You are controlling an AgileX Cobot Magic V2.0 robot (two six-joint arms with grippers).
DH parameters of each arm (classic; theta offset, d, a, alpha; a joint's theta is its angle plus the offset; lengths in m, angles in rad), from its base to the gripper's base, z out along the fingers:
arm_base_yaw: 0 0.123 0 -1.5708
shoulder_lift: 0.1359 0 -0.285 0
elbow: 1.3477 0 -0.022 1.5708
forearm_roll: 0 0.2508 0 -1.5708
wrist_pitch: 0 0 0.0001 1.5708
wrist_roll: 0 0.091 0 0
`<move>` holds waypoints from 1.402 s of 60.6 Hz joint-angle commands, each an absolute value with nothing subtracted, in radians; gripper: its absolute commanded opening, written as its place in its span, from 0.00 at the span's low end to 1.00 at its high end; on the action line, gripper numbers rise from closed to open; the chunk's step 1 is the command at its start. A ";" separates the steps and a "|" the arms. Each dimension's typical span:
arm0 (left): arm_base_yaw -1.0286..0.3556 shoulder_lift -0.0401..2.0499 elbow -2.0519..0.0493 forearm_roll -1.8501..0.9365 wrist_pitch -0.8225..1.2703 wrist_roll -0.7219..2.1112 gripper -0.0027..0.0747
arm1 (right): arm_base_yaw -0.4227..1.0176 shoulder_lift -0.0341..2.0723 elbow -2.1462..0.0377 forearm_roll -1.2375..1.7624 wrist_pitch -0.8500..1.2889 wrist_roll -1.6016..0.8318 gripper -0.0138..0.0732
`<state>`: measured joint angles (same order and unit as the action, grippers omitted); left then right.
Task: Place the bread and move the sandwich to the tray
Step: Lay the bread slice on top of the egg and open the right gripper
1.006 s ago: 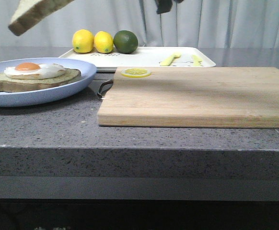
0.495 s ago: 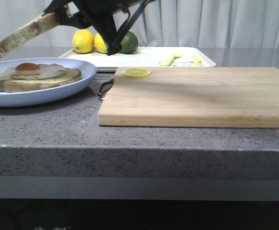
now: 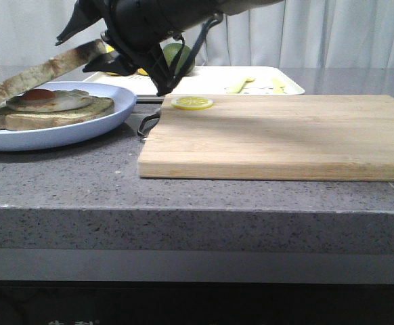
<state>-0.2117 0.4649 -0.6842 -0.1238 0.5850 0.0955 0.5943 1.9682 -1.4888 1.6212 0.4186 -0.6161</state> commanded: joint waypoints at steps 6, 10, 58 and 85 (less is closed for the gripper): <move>-0.219 0.478 -0.710 -0.130 0.511 0.089 0.58 | 0.556 1.901 -1.527 1.461 0.563 -0.630 0.64; -0.219 0.478 -0.710 -0.130 0.511 0.089 0.58 | 0.539 1.891 -1.527 1.404 0.597 -0.630 0.64; -0.219 0.478 -0.710 -0.130 0.511 0.089 0.58 | 0.472 1.304 -1.446 0.191 0.968 -0.241 0.63; -0.219 0.478 -0.710 -0.130 0.511 0.089 0.58 | 0.472 0.867 -1.032 0.194 0.696 -0.232 0.63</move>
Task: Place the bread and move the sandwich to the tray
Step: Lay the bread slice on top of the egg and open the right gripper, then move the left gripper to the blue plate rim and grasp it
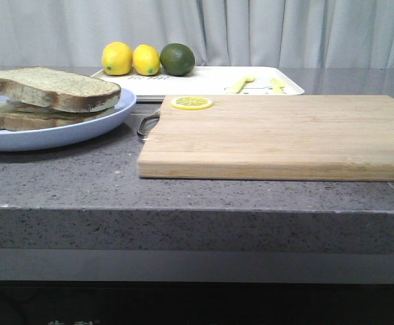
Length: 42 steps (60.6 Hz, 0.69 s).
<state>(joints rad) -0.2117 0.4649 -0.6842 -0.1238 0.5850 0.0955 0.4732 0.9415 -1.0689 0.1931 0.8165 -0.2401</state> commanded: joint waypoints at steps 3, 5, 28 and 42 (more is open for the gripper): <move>-0.219 0.478 -0.710 -0.130 0.511 0.089 0.58 | 0.472 0.809 -0.987 0.194 0.665 -0.232 0.63; -0.219 0.478 -0.710 -0.130 0.511 0.089 0.58 | 0.472 0.779 -0.963 0.194 0.651 -0.232 0.63; -0.219 0.478 -0.712 -0.068 0.511 0.089 0.58 | 0.472 0.548 -0.781 0.192 0.609 -0.232 0.63; -0.215 0.539 -0.795 0.018 0.572 0.061 0.58 | 0.472 0.548 -0.781 0.192 0.639 -0.232 0.63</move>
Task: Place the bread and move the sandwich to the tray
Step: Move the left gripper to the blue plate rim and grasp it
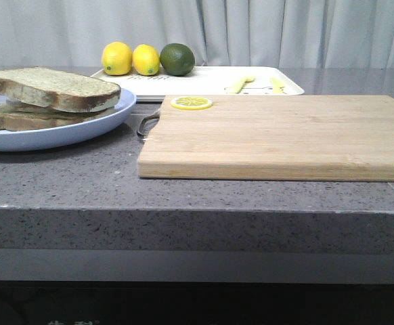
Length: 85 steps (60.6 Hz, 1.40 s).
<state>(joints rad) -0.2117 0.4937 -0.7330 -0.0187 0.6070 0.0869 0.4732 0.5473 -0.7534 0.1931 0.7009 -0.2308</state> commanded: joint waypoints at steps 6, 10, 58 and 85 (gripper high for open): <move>-0.189 0.635 -0.862 0.099 0.667 0.016 0.58 | 0.472 0.548 -0.781 0.192 0.638 -0.232 0.63; -0.164 0.704 -0.902 0.123 0.729 0.000 0.58 | 0.472 0.548 -0.781 0.192 0.638 -0.232 0.63; 0.220 1.514 -1.309 -0.639 0.975 0.353 0.58 | 0.472 0.548 -0.781 0.192 0.638 -0.232 0.63; 0.220 1.667 -1.370 -0.673 0.973 0.355 0.58 | 0.472 0.548 -0.781 0.192 0.638 -0.232 0.63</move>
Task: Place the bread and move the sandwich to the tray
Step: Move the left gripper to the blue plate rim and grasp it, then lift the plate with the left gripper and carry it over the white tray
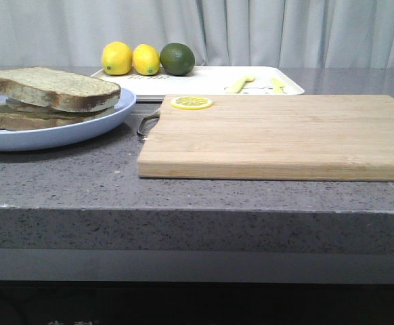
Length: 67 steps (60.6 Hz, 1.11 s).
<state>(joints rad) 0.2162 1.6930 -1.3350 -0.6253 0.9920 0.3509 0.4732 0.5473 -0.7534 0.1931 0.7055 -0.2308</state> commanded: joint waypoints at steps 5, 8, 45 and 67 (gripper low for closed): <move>0.220 1.687 -1.370 -0.673 0.973 0.362 0.58 | 0.472 0.548 -0.781 0.192 0.638 -0.232 0.63; 0.220 1.696 -1.370 -0.673 0.973 0.364 0.58 | 0.472 0.548 -0.781 0.192 0.638 -0.232 0.63; 0.180 1.711 -1.370 -0.653 0.977 0.373 0.35 | 0.472 0.548 -0.781 0.192 0.638 -0.232 0.63; 0.180 1.711 -1.370 -0.645 0.967 0.373 0.05 | 0.472 0.548 -0.781 0.192 0.638 -0.232 0.63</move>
<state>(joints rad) 0.1844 1.7559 -1.3387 -0.6057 0.9800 0.3706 0.4732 0.5473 -0.7534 0.1931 0.7055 -0.2301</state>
